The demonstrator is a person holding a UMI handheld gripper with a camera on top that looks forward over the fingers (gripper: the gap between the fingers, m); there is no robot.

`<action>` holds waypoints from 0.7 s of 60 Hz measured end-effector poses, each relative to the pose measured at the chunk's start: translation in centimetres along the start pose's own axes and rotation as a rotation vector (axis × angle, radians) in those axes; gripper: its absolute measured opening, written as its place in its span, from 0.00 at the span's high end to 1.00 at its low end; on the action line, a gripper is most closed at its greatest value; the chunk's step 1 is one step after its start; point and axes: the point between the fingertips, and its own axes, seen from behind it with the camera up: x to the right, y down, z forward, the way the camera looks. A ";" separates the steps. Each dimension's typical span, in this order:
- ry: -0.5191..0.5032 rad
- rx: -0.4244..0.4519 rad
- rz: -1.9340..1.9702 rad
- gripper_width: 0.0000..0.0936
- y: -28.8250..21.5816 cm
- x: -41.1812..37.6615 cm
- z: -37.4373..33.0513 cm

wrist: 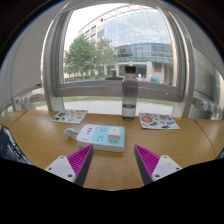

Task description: Unplug charger

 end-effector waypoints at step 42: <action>0.167 -0.044 0.150 0.84 -5.9 0.9 9.3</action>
